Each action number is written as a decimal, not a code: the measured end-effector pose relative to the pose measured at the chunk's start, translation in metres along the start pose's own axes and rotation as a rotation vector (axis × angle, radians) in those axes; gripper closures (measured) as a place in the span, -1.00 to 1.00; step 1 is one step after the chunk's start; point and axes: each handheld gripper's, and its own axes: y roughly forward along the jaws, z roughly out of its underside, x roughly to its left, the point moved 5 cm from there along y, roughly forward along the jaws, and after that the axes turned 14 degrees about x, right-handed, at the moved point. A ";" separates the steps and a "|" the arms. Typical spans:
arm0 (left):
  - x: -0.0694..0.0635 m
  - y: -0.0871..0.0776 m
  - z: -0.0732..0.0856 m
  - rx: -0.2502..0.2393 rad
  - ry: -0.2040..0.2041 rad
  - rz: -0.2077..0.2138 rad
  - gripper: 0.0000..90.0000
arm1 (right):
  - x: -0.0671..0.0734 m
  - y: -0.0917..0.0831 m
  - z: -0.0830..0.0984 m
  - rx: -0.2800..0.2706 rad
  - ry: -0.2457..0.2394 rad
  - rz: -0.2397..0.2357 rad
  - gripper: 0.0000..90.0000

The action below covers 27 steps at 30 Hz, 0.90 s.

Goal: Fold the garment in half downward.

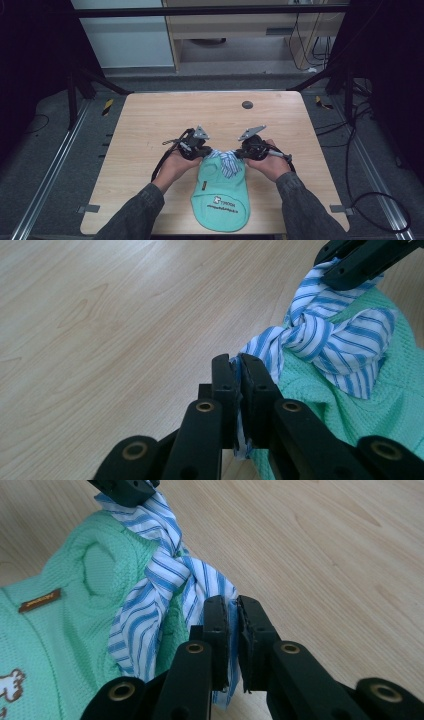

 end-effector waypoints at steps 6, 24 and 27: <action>0.000 -0.009 -0.001 -0.008 0.013 -0.005 0.91 | 0.002 -0.009 -0.003 -0.005 -0.033 0.014 0.85; 0.006 -0.047 -0.022 -0.041 0.044 -0.067 0.92 | 0.005 -0.046 -0.027 -0.031 -0.098 0.082 0.87; 0.007 -0.051 -0.025 -0.054 0.039 -0.074 0.92 | 0.004 -0.051 -0.030 -0.036 -0.103 0.090 0.87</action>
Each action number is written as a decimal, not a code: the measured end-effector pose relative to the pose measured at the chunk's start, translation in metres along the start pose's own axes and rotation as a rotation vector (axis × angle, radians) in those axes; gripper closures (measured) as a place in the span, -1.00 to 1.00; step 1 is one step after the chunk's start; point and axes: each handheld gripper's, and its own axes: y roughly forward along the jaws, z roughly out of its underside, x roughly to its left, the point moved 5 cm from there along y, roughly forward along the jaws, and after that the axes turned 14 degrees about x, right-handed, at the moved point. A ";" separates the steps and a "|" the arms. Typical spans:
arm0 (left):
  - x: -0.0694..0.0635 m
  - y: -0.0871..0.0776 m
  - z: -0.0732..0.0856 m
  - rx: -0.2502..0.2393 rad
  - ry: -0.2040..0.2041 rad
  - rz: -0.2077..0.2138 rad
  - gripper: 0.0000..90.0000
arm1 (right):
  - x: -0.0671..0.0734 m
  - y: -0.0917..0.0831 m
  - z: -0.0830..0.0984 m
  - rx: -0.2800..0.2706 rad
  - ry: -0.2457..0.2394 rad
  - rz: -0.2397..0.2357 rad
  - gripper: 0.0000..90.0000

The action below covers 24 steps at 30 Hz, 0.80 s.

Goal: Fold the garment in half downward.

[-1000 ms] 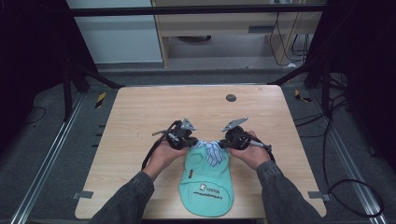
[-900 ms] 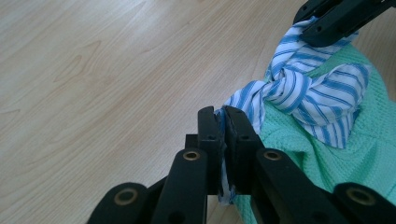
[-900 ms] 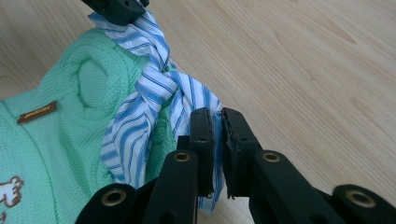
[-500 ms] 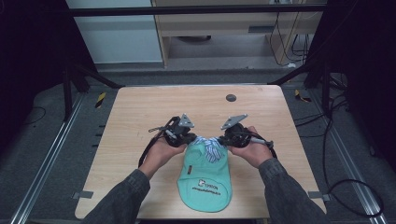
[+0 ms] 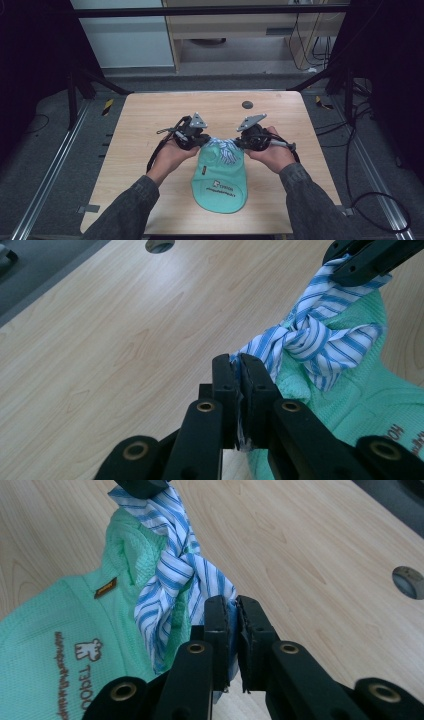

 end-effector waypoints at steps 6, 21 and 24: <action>0.002 -0.006 -0.004 -0.007 0.012 -0.015 0.92 | -0.001 -0.007 -0.005 -0.007 -0.019 0.019 0.87; 0.006 -0.014 -0.008 -0.019 0.011 -0.035 0.92 | -0.004 -0.012 -0.014 -0.007 -0.036 0.055 0.87; 0.008 -0.014 -0.009 -0.018 0.012 -0.042 0.92 | -0.007 -0.012 -0.017 -0.012 -0.034 0.063 0.87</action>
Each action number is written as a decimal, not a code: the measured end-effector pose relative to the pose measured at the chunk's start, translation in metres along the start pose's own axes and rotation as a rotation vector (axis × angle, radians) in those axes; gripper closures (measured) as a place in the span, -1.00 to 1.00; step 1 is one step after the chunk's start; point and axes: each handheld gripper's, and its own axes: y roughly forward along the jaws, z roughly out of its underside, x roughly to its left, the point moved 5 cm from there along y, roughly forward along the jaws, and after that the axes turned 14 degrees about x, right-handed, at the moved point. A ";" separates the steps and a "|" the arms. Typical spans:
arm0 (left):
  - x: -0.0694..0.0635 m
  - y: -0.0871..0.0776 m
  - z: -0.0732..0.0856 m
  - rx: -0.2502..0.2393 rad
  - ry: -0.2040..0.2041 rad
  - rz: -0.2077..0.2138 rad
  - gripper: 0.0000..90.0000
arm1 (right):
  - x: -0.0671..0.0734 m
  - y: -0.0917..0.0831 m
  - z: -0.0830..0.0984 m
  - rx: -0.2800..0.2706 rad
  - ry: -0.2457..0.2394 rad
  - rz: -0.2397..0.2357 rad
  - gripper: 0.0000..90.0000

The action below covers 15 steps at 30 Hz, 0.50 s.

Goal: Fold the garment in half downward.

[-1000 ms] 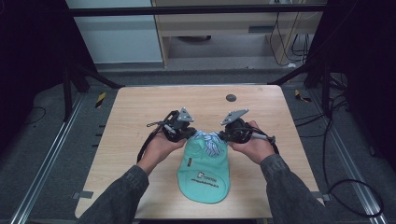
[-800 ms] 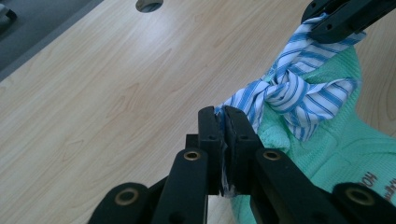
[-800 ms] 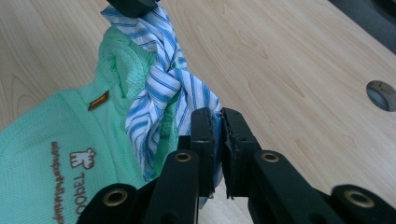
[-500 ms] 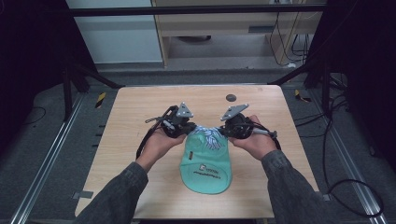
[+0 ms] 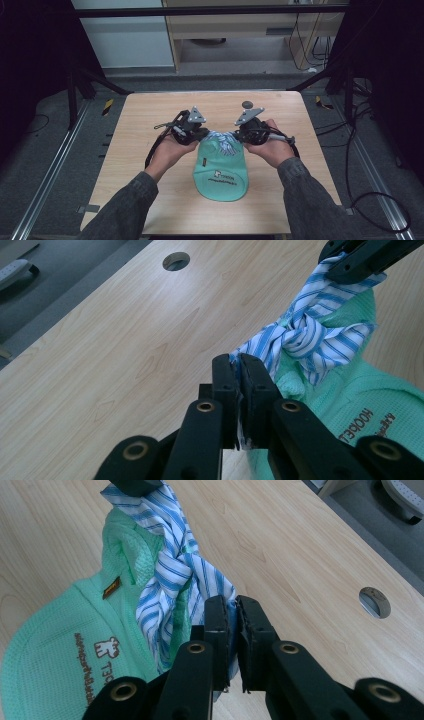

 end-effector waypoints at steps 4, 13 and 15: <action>0.002 0.001 -0.001 0.005 0.000 -0.004 0.91 | 0.000 0.001 -0.001 -0.001 0.000 0.001 0.87; 0.004 0.000 -0.004 -0.003 0.001 -0.020 0.92 | -0.002 0.001 -0.002 -0.009 0.000 0.014 0.87; 0.004 0.000 -0.005 -0.002 0.004 -0.019 0.92 | -0.002 0.001 -0.002 -0.010 0.001 0.015 0.87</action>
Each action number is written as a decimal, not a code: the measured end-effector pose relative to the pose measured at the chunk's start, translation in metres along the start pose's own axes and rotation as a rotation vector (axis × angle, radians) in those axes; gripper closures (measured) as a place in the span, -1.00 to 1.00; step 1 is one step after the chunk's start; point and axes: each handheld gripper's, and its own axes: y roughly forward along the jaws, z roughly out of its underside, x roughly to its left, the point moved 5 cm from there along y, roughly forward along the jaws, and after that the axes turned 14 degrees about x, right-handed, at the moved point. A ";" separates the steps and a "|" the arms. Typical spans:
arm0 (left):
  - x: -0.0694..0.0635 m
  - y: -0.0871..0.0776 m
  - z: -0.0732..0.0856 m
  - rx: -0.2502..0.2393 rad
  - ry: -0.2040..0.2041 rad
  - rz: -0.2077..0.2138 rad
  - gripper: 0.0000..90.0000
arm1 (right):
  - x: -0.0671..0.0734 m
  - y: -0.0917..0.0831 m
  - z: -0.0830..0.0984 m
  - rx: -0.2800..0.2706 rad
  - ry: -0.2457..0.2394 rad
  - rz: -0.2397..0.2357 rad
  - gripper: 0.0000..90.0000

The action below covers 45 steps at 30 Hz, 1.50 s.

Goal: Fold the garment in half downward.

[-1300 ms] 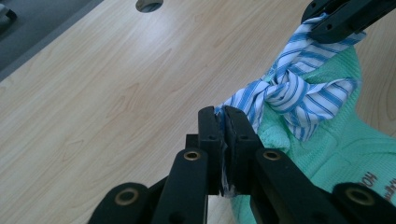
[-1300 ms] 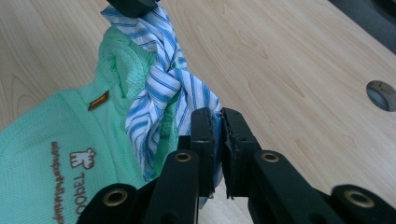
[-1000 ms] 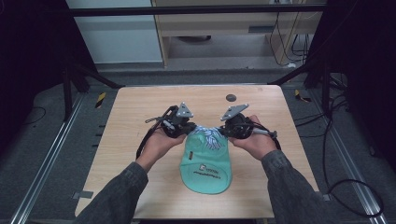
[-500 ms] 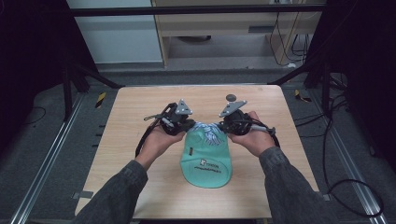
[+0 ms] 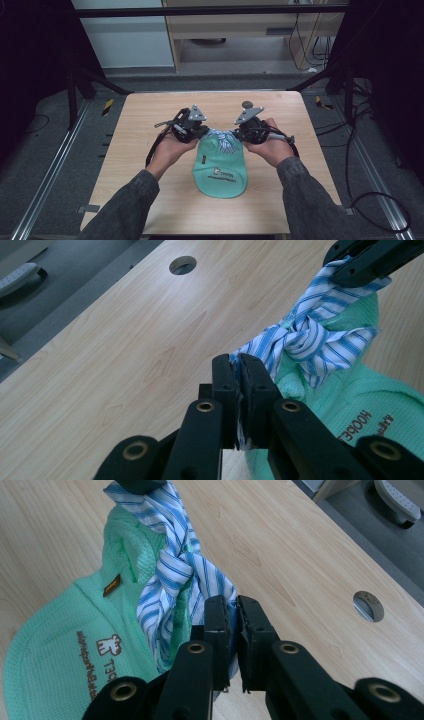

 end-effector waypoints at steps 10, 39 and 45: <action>0.006 -0.003 -0.003 -0.002 -0.005 -0.005 0.92 | -0.003 -0.003 -0.006 -0.001 -0.004 0.009 0.87; 0.019 0.001 -0.013 -0.005 -0.019 -0.028 0.91 | -0.016 0.006 -0.020 0.027 -0.016 0.063 0.87; 0.017 0.006 -0.014 0.006 -0.010 -0.037 0.91 | -0.017 0.011 -0.018 0.044 -0.017 0.071 0.86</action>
